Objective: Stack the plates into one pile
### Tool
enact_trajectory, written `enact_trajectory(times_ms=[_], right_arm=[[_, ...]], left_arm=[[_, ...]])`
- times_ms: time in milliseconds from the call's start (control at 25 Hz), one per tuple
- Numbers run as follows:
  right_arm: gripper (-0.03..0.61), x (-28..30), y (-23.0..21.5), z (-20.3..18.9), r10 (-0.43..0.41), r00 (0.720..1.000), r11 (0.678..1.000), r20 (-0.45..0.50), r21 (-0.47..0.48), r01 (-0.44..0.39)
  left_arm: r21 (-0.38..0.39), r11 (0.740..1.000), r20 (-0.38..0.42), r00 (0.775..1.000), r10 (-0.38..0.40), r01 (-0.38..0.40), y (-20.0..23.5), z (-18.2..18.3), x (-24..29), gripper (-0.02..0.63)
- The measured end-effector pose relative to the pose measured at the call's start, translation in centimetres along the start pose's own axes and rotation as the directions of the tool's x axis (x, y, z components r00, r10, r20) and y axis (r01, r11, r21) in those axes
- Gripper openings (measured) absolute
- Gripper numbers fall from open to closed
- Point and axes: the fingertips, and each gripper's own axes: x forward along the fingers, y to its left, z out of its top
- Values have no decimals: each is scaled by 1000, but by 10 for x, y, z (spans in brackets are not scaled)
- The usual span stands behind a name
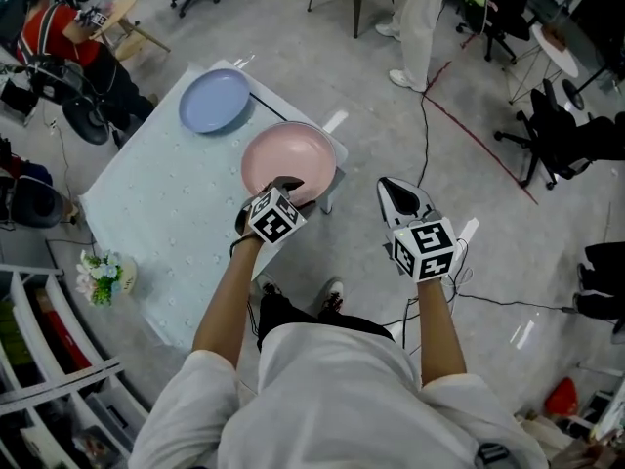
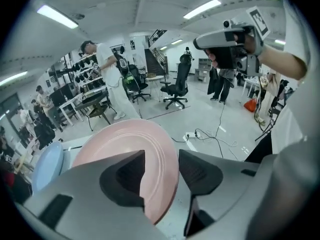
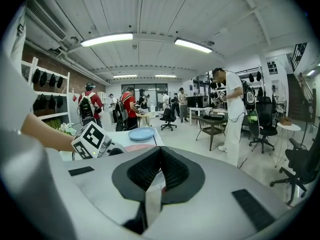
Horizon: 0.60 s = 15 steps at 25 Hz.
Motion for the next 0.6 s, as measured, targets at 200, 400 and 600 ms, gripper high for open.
enact_trajectory(times_ms=[200,400,600], right_arm=[[14,13,8,29,35,999,999,30,-23,-34],[14,23,18,56,95,994,994,61,-64,-91],[14,40,38,90,155,983,985,100,-96,-146]], left_arm=[[-86,995,50,997,61,-57,19,-2,-34,233],[-155,962,116,963,244,-225,52,8,-84,150],[-296,873,196,870,453,-388,91,13,-167,24]])
